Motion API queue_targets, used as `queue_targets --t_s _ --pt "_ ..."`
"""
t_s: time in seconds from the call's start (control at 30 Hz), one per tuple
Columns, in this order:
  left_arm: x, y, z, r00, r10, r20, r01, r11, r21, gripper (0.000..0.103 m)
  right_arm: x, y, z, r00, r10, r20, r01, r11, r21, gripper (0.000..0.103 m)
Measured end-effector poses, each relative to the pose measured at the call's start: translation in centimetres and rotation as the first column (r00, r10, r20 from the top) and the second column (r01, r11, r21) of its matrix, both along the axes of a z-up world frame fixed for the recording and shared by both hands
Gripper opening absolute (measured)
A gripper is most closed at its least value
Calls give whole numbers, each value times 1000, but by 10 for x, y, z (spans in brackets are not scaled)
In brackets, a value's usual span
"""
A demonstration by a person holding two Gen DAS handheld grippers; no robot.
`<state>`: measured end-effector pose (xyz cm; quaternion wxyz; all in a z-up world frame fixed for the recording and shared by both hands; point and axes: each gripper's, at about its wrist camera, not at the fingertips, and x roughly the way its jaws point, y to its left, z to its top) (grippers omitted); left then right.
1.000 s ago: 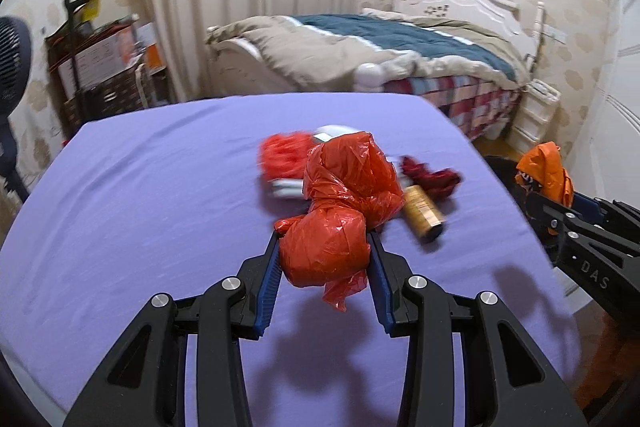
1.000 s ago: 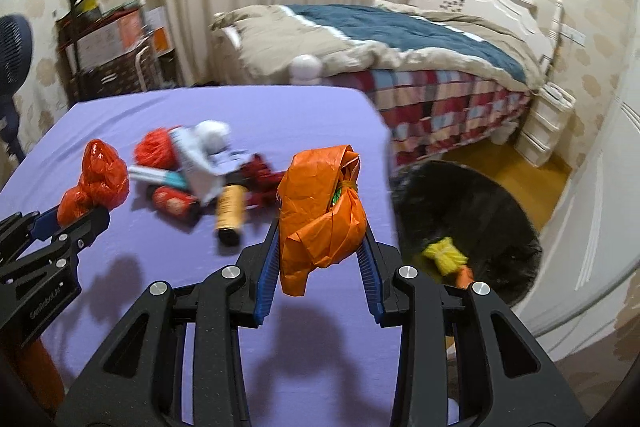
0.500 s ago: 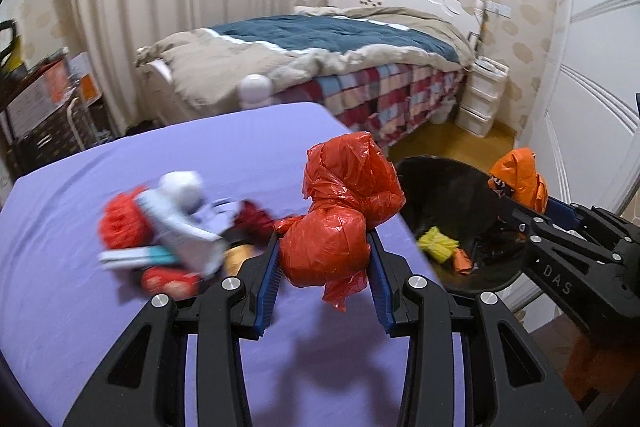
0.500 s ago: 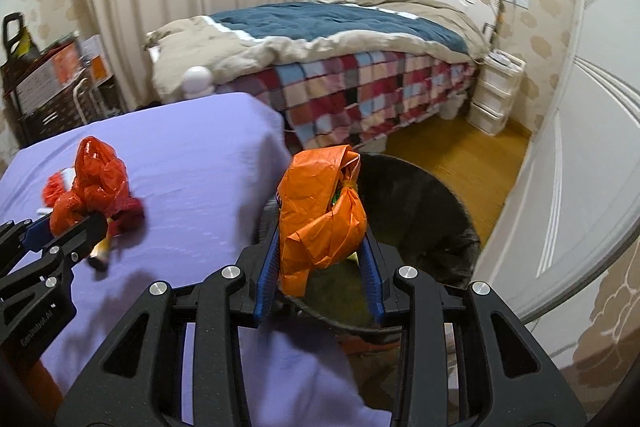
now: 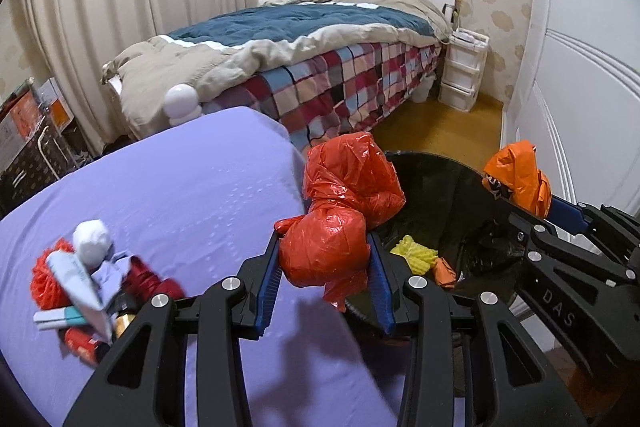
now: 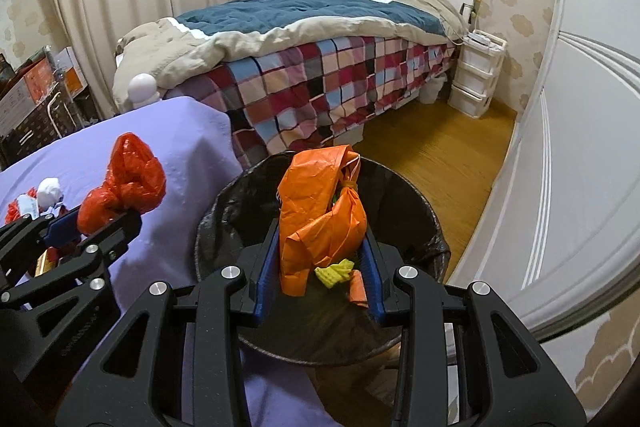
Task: Collect trash
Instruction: 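Open both tools to drop the red and orange bags into the bin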
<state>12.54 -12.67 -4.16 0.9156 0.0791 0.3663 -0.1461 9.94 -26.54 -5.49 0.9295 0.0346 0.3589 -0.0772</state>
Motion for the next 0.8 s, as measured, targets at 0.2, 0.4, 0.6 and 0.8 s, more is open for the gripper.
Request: queue_targets --t_s 0.2,0.4,0.6,0.8 --pt "14 -20 -6 1000 -15 -13 16 1000 22 40 11 -14 -4 1000 -13 -8 14 1000 15 35" --pt "21 -31 -12 1000 -17 -21 18 999 45 40 21 -24 -10 999 -24 -21 25 999 24 36" --pt "25 -36 -17 999 -16 -35 18 998 54 43 27 -31 -17 999 -34 -33 35 999 40 36" --pt "25 -34 -14 1000 -5 -17 5 999 52 65 29 -34 -18 998 -47 -31 48 998 43 50"
